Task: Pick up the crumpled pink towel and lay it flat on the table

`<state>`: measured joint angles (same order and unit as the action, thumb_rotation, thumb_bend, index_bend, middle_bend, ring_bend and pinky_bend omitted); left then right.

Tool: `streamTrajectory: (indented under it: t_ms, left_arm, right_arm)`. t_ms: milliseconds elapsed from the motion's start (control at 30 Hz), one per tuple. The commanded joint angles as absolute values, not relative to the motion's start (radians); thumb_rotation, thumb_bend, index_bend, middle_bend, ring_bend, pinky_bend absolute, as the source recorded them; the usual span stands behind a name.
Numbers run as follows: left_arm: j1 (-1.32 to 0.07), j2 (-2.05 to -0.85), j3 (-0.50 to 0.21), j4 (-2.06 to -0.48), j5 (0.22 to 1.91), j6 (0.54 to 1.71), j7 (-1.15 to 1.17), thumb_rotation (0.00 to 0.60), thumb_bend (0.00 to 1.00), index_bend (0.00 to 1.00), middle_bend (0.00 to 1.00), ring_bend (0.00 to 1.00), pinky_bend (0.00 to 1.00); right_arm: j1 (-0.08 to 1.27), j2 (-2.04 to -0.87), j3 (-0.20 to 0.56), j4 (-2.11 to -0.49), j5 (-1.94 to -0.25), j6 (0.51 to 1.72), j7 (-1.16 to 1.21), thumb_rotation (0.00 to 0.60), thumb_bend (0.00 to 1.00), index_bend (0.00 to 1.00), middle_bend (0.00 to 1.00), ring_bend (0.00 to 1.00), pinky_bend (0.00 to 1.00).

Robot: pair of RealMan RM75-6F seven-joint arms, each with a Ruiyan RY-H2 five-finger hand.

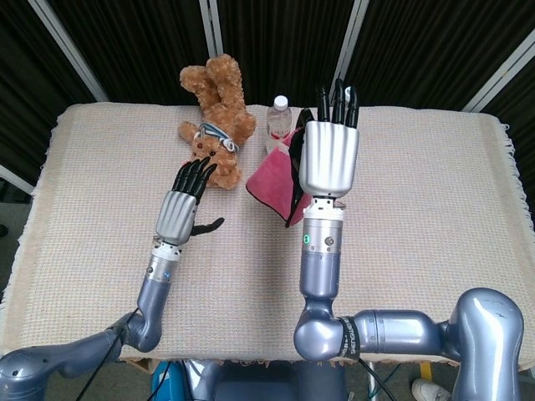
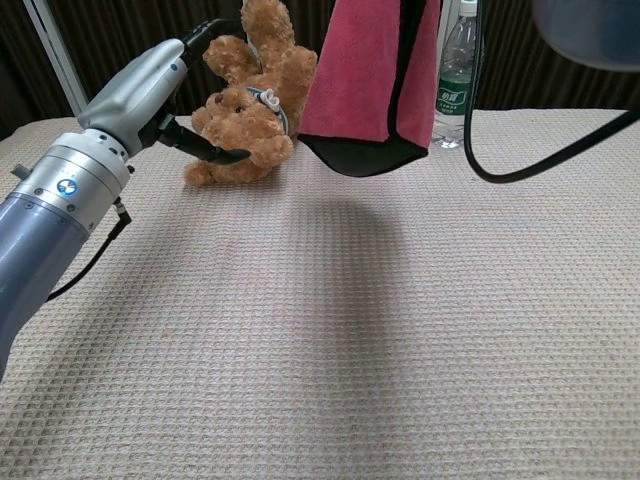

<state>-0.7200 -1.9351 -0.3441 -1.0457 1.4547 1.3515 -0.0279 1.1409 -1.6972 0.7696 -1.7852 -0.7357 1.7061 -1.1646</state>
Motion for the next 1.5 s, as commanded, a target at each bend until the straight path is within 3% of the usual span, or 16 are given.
streamTrajectory:
  t_ms: [33, 967, 1267, 1500]
  left_arm:
    - [-0.741, -1.962, -0.353, -1.026, 1.457, 1.356, -0.039, 0.600, 0.02, 0.00, 0.00, 0.00, 0.00]
    - [-0.844, -2.157, -0.291, -0.627, 1.511, 1.387, -0.120, 0.600, 0.02, 0.00, 0.00, 0.00, 0.00]
    - [-0.904, -2.199, -0.330, -0.509, 1.499, 1.429, -0.187, 0.600, 0.05, 0.00, 0.00, 0.00, 0.00]
    - [-0.929, -2.227, -0.311, -0.428, 1.512, 1.446, -0.208, 0.600, 0.05, 0.00, 0.00, 0.00, 0.00]
  right_arm:
    - [1.152, -1.706, 0.775, -1.801, -0.723, 1.716, -1.163, 0.600, 0.59, 0.70, 0.20, 0.03, 0.00]
    - [1.181, -1.698, 0.811, -1.880, -0.621, 1.726, -1.063, 0.600, 0.59, 0.70, 0.20, 0.02, 0.00]
    - [1.172, -1.671, 0.825, -1.950, -0.605, 1.729, -1.027, 0.600, 0.59, 0.70, 0.20, 0.02, 0.00]
    - [1.165, -1.652, 0.838, -1.993, -0.571, 1.729, -1.008, 0.600, 0.59, 0.70, 0.20, 0.02, 0.00]
